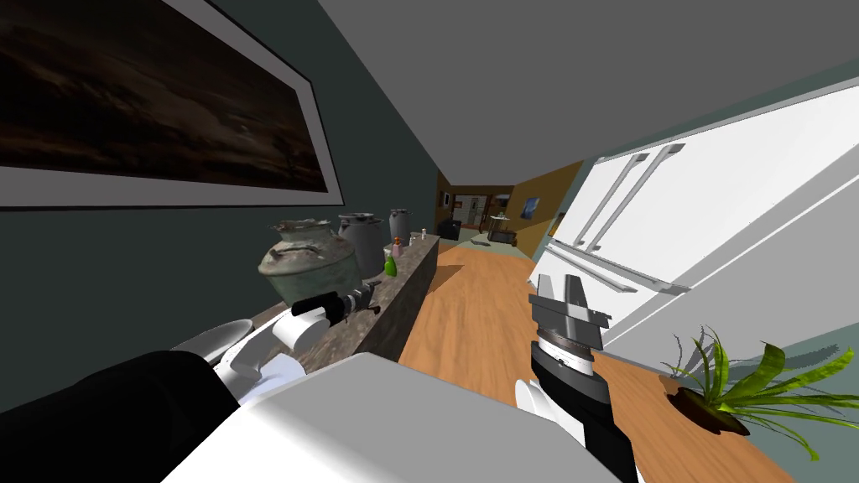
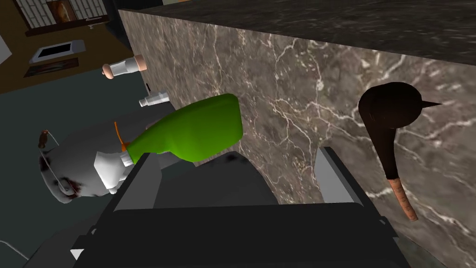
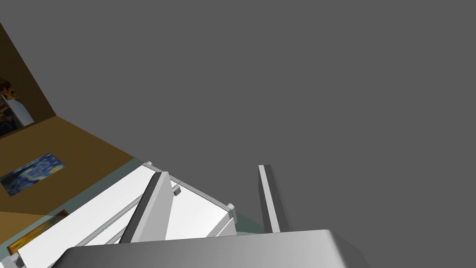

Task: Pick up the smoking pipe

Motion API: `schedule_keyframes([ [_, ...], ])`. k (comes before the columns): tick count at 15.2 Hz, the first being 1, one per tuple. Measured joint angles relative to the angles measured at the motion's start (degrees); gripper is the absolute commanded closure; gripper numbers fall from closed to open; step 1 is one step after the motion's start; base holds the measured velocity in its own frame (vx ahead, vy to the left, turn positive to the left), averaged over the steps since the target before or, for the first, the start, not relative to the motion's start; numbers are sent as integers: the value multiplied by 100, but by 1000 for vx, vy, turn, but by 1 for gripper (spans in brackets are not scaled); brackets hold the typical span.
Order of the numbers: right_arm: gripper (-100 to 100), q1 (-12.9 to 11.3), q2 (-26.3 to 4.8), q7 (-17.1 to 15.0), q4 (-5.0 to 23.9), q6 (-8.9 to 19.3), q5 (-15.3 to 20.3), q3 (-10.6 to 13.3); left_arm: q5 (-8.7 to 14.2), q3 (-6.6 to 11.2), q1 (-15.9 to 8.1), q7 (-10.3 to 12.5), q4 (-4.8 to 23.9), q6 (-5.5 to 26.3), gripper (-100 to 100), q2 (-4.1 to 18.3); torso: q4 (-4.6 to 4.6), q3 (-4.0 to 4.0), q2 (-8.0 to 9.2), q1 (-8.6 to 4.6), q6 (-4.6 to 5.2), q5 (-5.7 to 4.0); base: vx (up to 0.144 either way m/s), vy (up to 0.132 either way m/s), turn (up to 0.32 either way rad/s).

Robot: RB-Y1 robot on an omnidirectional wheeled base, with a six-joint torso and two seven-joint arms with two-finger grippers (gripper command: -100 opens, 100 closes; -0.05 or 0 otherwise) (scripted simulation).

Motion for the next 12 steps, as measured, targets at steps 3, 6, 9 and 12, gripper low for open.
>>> schedule_keyframes([
  [3,0,0,0,0,0,0,0,0,235,55,-7,-69,53,362,-100,138,0,0,0,2,0,0,59,4,12],
  [6,0,0,0,0,0,0,0,0,458,102,2,-141,101,716,-100,259,0,0,0,-1,0,0,61,-2,11],
  [9,0,0,0,0,0,0,0,0,676,157,45,-213,118,1057,-100,373,0,0,1,-1,0,0,58,0,11],
  [12,0,0,0,0,0,0,0,0,899,203,79,-305,168,1360,-100,483,1,1,2,-1,0,0,52,-3,9],
])
